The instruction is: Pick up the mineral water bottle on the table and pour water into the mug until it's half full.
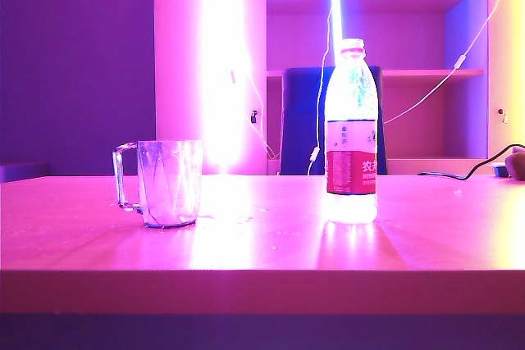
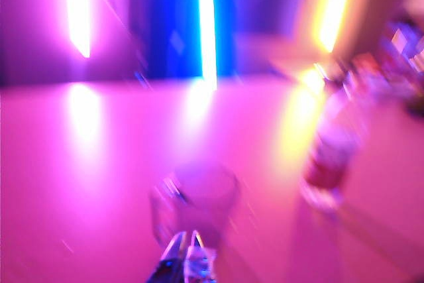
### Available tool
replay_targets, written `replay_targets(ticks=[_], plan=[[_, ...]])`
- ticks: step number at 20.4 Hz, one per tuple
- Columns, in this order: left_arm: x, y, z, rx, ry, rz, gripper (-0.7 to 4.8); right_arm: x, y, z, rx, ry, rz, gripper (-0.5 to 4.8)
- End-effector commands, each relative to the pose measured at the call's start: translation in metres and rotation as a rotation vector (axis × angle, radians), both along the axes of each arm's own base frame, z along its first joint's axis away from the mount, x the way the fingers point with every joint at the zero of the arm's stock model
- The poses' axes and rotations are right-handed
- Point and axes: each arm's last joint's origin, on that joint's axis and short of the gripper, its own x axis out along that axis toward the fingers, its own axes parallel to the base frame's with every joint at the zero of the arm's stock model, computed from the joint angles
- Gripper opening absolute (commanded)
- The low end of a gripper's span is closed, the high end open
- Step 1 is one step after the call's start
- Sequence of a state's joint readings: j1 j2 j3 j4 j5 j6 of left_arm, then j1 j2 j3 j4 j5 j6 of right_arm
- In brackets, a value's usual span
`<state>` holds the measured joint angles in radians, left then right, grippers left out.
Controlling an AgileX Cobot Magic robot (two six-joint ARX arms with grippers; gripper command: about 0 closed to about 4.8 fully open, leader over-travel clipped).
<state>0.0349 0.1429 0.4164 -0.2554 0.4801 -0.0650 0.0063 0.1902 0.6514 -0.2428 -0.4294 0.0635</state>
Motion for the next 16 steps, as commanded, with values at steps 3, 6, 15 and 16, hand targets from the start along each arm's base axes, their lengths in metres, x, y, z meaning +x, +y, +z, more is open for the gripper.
replay_targets(ticks=[3,6,15,16], plan=[[0.029,-0.001,-0.013,-0.009,0.196,-0.063,-0.05,0.078,0.009,-0.018,0.02,0.15,0.123,2.36],[0.035,-0.001,-0.017,-0.013,0.236,-0.084,-0.05,0.123,0.025,-0.053,0.044,0.111,0.041,2.87],[0.035,-0.001,-0.016,-0.012,0.227,-0.081,-0.05,0.228,0.074,-0.192,-0.042,0.131,0.008,4.79],[0.035,-0.001,-0.016,-0.012,0.227,-0.082,-0.05,0.233,0.077,-0.196,-0.047,0.147,0.011,4.79]])
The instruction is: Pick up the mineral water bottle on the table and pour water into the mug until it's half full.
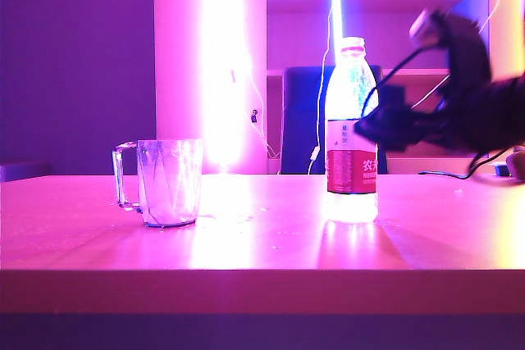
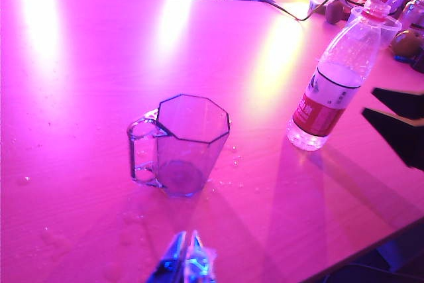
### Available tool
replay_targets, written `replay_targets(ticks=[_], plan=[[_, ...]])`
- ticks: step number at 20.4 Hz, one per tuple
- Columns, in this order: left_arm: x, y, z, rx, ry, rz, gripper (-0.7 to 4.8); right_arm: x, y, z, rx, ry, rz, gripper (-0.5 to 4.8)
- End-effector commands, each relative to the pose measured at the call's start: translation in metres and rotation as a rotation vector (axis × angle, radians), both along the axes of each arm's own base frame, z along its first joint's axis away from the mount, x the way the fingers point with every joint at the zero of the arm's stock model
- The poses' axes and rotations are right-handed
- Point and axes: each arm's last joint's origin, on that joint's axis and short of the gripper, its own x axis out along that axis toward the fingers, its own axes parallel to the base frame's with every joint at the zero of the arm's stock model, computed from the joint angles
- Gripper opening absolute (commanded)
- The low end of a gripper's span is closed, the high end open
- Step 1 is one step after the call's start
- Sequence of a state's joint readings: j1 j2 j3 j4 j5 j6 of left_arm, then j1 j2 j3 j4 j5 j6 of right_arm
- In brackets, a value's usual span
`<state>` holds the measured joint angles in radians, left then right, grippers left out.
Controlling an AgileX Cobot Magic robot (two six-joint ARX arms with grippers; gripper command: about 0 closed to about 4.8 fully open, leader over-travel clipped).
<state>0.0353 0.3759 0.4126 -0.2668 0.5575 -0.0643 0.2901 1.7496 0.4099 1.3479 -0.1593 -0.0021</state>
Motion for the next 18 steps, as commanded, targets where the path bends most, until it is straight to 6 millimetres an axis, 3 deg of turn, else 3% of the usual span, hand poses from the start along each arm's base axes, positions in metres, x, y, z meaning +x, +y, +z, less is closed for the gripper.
replay_targets(ticks=[1,6,7,8,9,11,13,16,18], plan=[[0.0,0.0,0.002,0.003,-0.019,-0.005,-0.05,0.019,0.009,-0.002,0.012,-0.032,0.01,4.79],[0.0,0.0,0.003,0.003,-0.021,-0.004,-0.05,0.049,0.02,-0.003,0.001,0.009,0.016,4.79],[0.0,0.0,0.003,0.003,-0.021,-0.005,-0.05,0.052,0.021,-0.002,-0.001,0.02,0.016,4.34],[0.0,0.0,0.002,0.003,-0.02,-0.005,-0.05,0.055,0.022,-0.001,-0.002,0.025,0.019,2.78],[0.0,0.0,0.002,0.003,-0.02,-0.005,-0.05,0.055,0.022,-0.001,-0.003,0.027,0.028,2.1],[0.0,0.0,0.002,0.003,-0.02,-0.004,-0.05,0.055,0.024,0.0,-0.003,0.026,0.057,1.51],[0.0,0.0,0.002,0.003,-0.02,-0.004,-0.05,0.053,0.026,0.005,-0.005,0.021,0.068,1.47],[0.0,0.0,0.002,0.003,-0.02,-0.004,-0.05,0.046,0.033,0.029,-0.098,-0.03,0.081,1.48],[0.0,0.0,0.003,0.003,-0.021,-0.004,-0.05,0.044,0.05,0.056,-0.276,-0.001,0.104,1.49]])
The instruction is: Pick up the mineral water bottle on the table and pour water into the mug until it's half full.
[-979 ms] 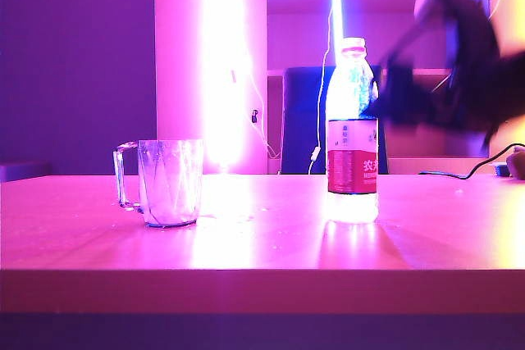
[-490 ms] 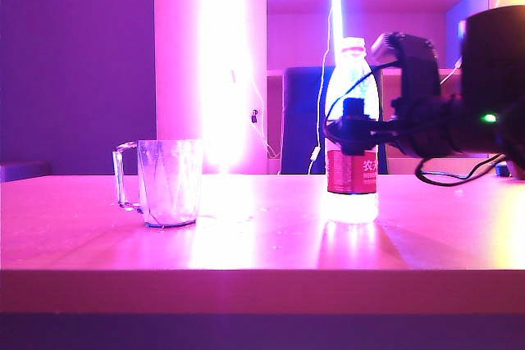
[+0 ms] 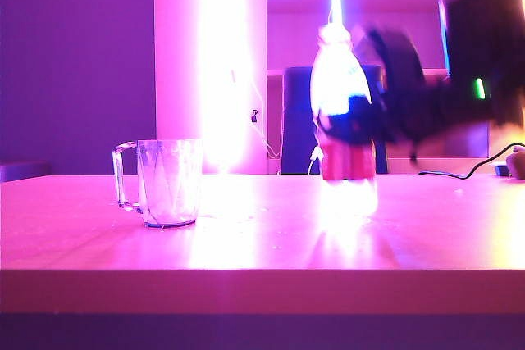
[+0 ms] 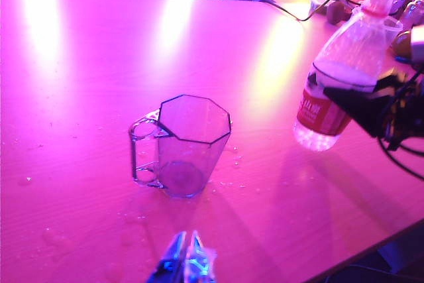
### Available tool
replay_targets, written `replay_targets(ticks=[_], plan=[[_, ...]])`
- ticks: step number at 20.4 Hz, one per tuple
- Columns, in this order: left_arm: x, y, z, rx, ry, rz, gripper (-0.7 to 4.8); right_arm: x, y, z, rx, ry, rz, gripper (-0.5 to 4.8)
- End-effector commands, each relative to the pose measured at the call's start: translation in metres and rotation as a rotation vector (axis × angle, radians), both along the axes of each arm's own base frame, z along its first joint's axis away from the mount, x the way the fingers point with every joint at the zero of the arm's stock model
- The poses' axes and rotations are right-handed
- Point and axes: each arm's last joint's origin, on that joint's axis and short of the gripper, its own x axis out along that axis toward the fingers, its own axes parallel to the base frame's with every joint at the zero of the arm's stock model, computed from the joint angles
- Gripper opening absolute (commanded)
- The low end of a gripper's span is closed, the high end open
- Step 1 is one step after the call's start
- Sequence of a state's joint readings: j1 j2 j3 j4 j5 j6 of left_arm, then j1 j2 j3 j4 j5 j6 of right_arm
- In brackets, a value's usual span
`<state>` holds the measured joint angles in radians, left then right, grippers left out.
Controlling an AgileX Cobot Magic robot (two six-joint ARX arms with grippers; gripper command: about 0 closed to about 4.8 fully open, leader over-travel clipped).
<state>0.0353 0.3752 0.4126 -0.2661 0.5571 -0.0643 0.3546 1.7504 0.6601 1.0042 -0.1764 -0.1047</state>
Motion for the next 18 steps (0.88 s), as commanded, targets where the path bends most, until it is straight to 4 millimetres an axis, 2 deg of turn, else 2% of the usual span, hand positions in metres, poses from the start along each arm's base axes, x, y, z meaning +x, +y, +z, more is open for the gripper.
replay_targets(ticks=[1,5,10,12,15,18], plan=[[0.0,0.0,0.002,0.003,-0.019,-0.005,-0.05,0.003,0.031,0.047,-0.324,-0.023,0.043,1.68],[0.0,0.0,0.002,0.003,-0.018,-0.005,-0.05,0.013,0.074,0.083,-0.678,-0.033,-0.006,1.81],[0.0,0.0,0.002,0.003,-0.019,-0.005,-0.05,0.026,0.111,0.087,-0.995,-0.069,-0.086,1.81],[0.0,0.0,0.002,0.003,-0.019,-0.005,-0.05,0.027,0.123,0.084,-1.1,-0.109,-0.069,1.81],[0.0,0.0,0.002,0.003,-0.019,-0.005,-0.05,0.029,0.135,0.08,-1.249,-0.136,-0.099,1.81],[0.0,0.0,0.002,0.003,-0.019,-0.005,-0.05,0.029,0.138,0.08,-1.361,-0.161,-0.113,1.81]])
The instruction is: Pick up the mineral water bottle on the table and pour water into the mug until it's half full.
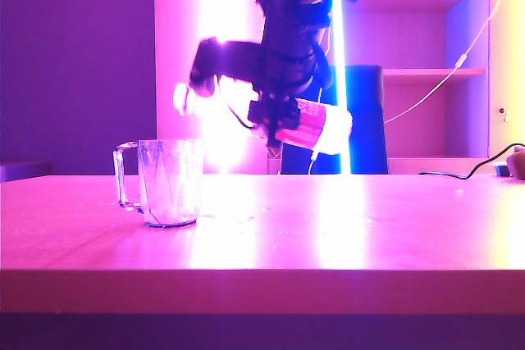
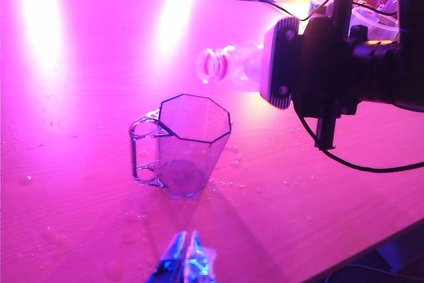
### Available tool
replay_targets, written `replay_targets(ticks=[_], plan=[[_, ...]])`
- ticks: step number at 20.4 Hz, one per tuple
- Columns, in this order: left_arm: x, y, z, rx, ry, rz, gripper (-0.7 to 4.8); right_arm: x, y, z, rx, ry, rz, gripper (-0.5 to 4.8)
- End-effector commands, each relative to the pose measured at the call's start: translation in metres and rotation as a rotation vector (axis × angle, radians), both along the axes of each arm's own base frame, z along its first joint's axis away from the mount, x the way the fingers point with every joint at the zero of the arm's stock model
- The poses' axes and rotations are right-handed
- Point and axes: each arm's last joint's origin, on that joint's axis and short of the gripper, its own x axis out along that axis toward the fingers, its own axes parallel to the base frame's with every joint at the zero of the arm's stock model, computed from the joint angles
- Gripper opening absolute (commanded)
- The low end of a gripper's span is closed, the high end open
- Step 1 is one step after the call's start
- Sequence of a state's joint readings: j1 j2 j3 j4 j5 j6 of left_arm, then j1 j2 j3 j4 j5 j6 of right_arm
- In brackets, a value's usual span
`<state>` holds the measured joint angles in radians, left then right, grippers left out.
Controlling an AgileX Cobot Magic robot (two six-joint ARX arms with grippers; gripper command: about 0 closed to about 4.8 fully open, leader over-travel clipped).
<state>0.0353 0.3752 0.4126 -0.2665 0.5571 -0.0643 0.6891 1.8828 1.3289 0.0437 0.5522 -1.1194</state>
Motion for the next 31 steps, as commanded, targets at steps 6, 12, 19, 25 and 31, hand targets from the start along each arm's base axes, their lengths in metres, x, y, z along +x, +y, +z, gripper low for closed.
replay_targets(ticks=[6,12,19,25,31], plan=[[0.0,0.0,0.002,0.003,-0.019,-0.005,-0.05,0.001,0.003,0.022,-0.183,-0.162,-0.029,2.03],[0.0,0.0,0.002,0.003,-0.019,-0.005,-0.05,0.0,0.005,0.024,-0.303,-0.187,-0.031,2.21],[0.0,0.0,0.002,0.003,-0.02,-0.005,-0.05,-0.001,0.006,0.026,-0.331,-0.192,-0.038,2.21],[0.0,0.0,0.002,0.003,-0.019,-0.005,-0.05,-0.005,0.011,0.026,-0.335,-0.199,-0.023,2.21],[0.0,0.0,0.002,0.003,-0.019,-0.005,-0.05,-0.009,0.016,0.026,-0.335,-0.198,-0.009,2.21]])
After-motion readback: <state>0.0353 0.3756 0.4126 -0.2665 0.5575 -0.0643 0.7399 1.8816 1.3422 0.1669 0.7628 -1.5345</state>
